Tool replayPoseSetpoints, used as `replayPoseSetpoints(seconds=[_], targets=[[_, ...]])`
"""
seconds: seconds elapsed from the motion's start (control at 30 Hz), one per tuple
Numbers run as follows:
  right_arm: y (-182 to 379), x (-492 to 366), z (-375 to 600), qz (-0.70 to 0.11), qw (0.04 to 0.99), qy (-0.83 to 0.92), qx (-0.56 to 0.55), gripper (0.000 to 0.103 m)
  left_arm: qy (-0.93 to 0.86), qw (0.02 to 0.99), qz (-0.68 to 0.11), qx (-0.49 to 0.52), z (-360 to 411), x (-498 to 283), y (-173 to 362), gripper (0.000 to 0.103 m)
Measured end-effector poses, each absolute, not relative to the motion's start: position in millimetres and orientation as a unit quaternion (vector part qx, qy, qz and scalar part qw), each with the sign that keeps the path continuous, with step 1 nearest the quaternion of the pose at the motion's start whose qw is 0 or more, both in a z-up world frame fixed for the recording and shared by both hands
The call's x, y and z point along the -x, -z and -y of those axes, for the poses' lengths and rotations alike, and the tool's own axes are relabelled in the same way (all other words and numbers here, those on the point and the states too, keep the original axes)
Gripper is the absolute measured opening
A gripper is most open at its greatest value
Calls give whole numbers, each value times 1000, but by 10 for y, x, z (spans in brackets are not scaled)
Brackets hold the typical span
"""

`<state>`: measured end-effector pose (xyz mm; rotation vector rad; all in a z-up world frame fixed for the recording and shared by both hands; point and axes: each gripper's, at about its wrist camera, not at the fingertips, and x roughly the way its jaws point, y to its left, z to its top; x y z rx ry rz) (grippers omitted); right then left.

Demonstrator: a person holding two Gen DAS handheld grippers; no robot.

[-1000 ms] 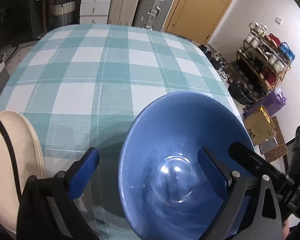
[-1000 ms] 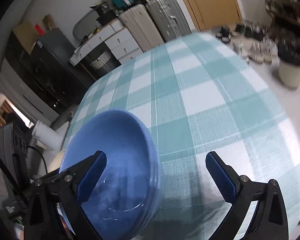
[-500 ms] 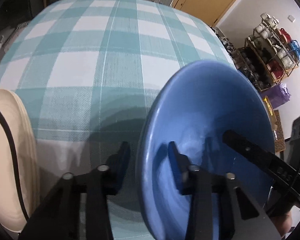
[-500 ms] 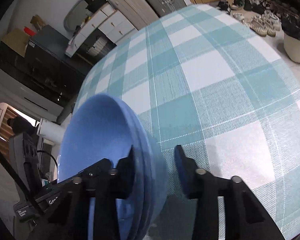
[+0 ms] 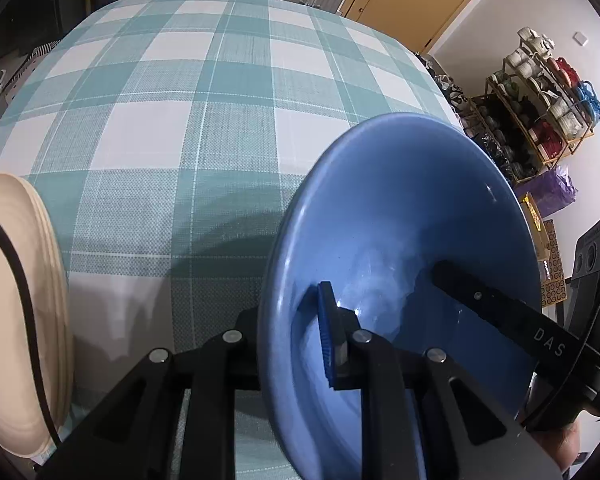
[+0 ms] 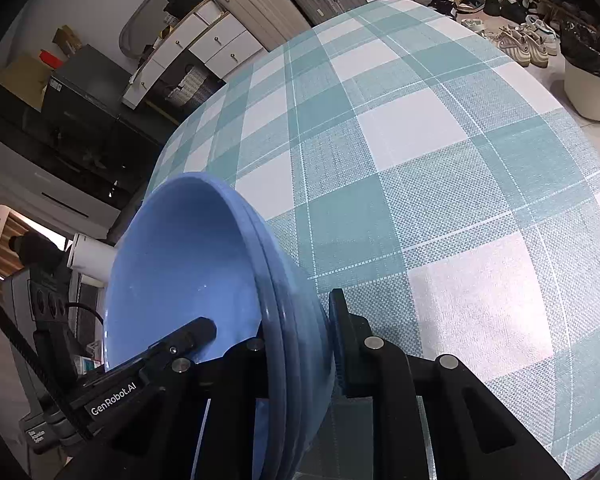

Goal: Organize plates and bowls
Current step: 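Lift the bowl stack with both grippers and carry it over the cream plates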

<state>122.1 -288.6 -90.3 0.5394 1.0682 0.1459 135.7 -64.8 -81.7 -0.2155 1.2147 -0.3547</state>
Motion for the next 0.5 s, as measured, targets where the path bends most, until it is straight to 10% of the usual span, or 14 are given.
replayPoseSetpoints(seconds=[0.5], targets=[[904,-1234,2859,-511,818,-75,-254,16,159,808,-562,75,655,-1300,792,17]])
